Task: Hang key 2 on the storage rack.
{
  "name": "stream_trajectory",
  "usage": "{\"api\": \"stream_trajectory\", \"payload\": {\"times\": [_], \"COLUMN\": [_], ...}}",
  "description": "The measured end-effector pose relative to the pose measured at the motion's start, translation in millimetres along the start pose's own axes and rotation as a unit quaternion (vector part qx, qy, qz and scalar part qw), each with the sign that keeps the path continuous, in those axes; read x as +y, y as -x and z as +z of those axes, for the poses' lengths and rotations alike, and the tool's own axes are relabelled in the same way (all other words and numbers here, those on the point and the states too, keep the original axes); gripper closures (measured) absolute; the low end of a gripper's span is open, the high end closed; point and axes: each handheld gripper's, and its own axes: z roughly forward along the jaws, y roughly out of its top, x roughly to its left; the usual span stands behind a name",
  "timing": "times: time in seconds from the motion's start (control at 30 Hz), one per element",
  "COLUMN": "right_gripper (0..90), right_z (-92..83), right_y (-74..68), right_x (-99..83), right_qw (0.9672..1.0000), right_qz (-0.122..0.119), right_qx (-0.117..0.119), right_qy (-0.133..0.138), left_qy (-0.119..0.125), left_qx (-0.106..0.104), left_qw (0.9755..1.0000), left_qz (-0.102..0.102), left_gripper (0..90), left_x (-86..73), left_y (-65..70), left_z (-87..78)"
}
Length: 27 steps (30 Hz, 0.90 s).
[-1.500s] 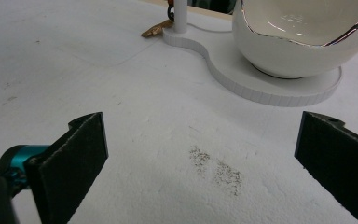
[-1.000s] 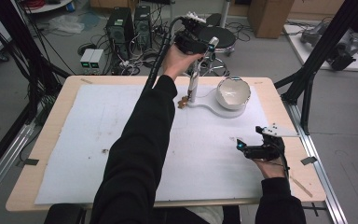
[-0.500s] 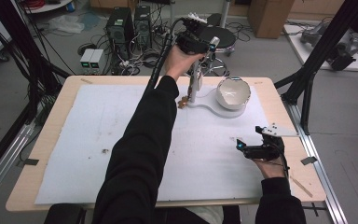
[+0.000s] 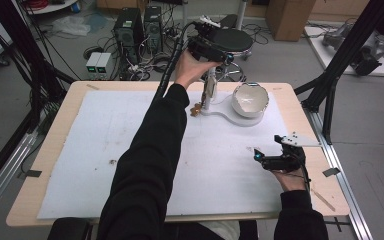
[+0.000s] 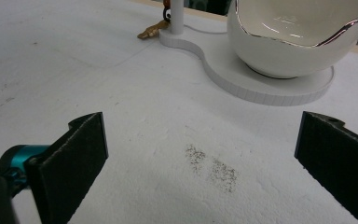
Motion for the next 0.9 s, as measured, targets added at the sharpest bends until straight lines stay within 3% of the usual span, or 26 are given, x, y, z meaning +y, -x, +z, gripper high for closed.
{"api": "stream_trajectory", "payload": {"times": [0.07,0.17,0.27,0.37,0.53,0.9], "right_gripper": [1.4,1.4,1.4,1.4,1.4,1.4], "right_z": [0.5,2.5,5.5,8.7,13.0,20.4], "right_y": [0.0,0.2,-0.4,-0.6,-2.2,-5.5], "right_x": [0.2,0.9,1.9,2.7,5.4,8.5], "right_qw": [1.0000,1.0000,1.0000,1.0000,1.0000,0.9999], "right_qz": [0.002,0.003,0.002,-0.001,-0.003,-0.008], "right_qx": [0.000,0.001,0.003,0.005,0.006,0.009], "right_qy": [0.000,-0.002,-0.003,-0.008,-0.007,-0.012], "left_qy": [0.004,-0.012,-0.019,-0.005,-0.009,0.006], "left_qx": [-0.002,-0.031,-0.057,-0.054,-0.041,-0.028], "left_qw": [1.0000,0.9994,0.9982,0.9985,0.9990,0.9996], "left_qz": [0.004,0.001,0.001,0.007,0.014,-0.001], "left_gripper": [13.3,1.8,1.6,1.6,1.6,1.6], "left_x": [-3.1,-8.5,-15.5,-23.5,-37.2,-61.7], "left_y": [-1.4,-6.6,-8.9,-10.0,-15.8,-27.4], "left_z": [-4.8,-11.1,-20.1,-33.2,-51.6,-75.3]}}
